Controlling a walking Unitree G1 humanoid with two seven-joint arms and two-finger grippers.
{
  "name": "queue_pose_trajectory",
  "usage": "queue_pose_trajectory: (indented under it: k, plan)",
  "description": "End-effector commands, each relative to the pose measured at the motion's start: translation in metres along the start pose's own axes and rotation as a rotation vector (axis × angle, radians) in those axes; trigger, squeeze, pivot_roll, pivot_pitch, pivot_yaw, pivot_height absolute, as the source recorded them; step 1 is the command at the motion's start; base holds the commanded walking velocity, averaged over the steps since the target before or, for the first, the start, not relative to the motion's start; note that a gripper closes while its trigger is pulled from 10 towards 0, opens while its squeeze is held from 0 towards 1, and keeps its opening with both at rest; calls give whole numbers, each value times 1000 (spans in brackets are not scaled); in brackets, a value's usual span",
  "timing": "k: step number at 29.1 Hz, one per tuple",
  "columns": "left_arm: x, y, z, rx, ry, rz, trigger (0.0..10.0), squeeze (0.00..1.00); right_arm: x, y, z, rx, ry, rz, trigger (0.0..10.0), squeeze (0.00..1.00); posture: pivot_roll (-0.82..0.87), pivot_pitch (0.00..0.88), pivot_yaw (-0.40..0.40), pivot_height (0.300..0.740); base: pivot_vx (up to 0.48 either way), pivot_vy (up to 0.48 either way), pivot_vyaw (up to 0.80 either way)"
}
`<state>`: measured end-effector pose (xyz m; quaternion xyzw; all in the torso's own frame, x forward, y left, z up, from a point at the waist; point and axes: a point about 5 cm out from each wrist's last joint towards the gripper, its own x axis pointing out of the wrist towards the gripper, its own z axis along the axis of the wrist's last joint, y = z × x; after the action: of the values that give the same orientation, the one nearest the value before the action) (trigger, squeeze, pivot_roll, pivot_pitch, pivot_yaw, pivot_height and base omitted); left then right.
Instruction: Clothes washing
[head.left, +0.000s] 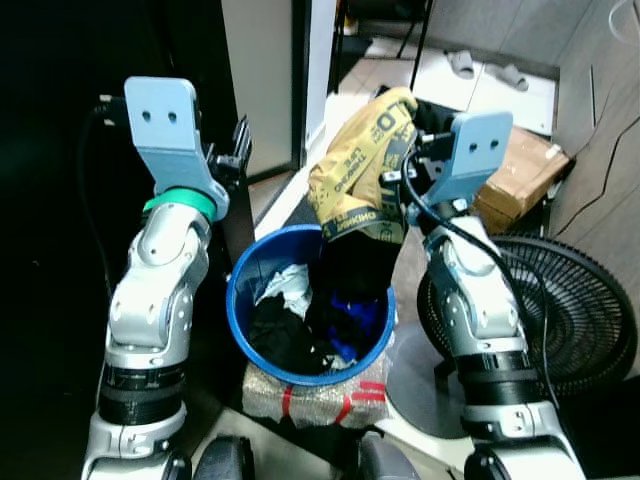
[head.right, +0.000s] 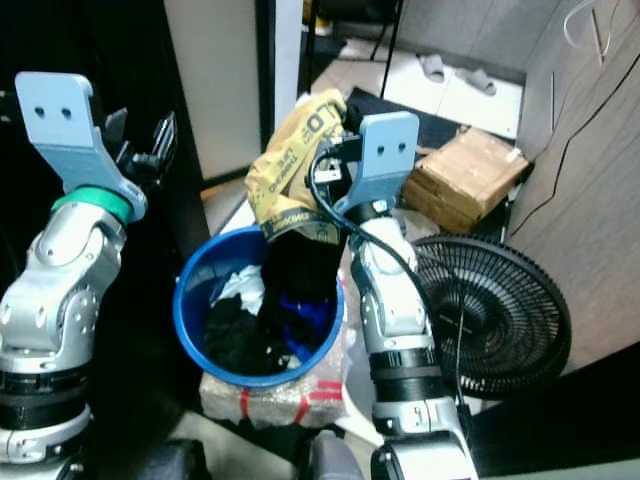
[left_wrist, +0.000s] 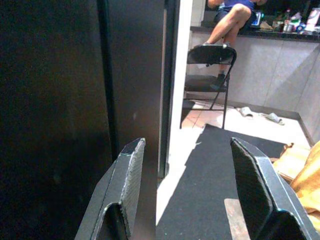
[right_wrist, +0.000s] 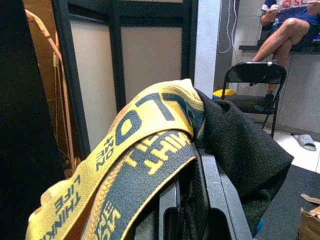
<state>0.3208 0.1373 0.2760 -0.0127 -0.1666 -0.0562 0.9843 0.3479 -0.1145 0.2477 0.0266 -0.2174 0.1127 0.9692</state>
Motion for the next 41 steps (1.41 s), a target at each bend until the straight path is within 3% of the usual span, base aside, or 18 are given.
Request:
queue_pose_trajectory:
  k: [1,9,16,19,24,28,31,41]
  plan:
    - [-2,-1,-6,-1,18,-6,10000,0,0,0,2,-11,-12,6,10000,0,76,54,-9,719,0,0,0]
    - [-2,-2,-11,-8,36,-12,10000,0,-1,1,-2,-24,-1,15,10000,0,73,46,-10,740,0,0,0]
    - [-6,0,-26,-13,110,-12,10000,0,-7,1,-13,-49,34,22,10000,0,67,46,-11,740,0,0,0]
    - [-25,12,-45,45,211,-13,10000,0,-22,2,-27,-72,80,22,10000,0,52,41,-1,740,0,0,0]
    - [-41,19,-54,128,266,-30,10000,0,-36,-2,-37,-90,129,-27,10000,0,44,30,-5,740,0,0,0]
    - [-45,18,-52,108,265,-31,10000,0,-43,-3,-42,-87,152,-33,10000,0,31,22,-8,740,0,0,0]
    - [-38,13,-46,55,238,-14,10000,0,-43,-8,-45,-97,162,-55,10000,0,25,15,-11,740,0,0,0]
    - [-22,-1,-36,28,172,-32,10000,0,-32,-12,-36,-88,125,-99,10000,0,21,5,-12,740,0,0,-720]
